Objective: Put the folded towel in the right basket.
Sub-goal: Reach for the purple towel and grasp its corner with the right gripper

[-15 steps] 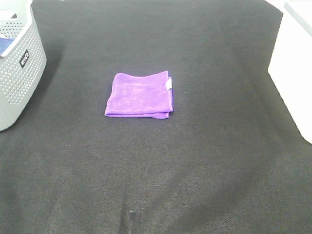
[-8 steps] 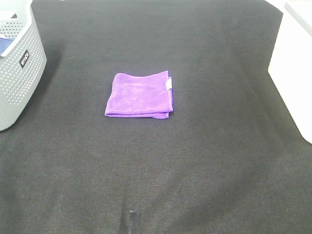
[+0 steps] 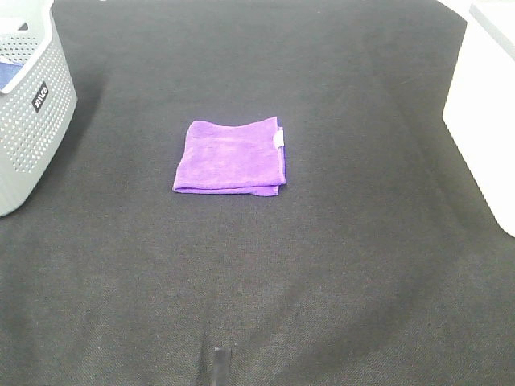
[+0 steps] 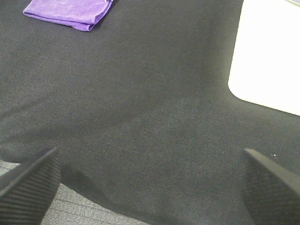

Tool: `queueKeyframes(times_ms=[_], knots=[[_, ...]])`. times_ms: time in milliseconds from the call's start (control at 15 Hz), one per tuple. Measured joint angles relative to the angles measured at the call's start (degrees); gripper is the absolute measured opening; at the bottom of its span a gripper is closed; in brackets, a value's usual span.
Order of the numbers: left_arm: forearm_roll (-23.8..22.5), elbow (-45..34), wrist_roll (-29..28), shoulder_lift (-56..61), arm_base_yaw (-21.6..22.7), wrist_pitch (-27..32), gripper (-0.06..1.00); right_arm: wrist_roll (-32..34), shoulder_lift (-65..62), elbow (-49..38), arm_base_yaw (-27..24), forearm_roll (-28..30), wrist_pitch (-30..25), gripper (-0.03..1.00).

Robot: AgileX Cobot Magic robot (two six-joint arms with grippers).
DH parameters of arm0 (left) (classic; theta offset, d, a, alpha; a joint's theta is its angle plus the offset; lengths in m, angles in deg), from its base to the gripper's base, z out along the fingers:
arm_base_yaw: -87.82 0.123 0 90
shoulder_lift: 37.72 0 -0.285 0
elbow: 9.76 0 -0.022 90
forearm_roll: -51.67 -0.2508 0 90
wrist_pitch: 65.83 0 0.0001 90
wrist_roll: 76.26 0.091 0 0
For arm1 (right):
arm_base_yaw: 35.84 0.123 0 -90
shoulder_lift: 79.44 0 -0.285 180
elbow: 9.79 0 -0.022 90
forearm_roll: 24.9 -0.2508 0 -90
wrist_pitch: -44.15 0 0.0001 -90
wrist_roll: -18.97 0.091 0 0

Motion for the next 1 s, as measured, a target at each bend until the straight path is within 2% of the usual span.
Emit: queueKeyframes(times_ms=[1000], knots=[[0.0,0.0,0.0,0.0,0.0,0.0,0.99,0.0,0.0,0.0,0.0,0.1,0.0,0.97]])
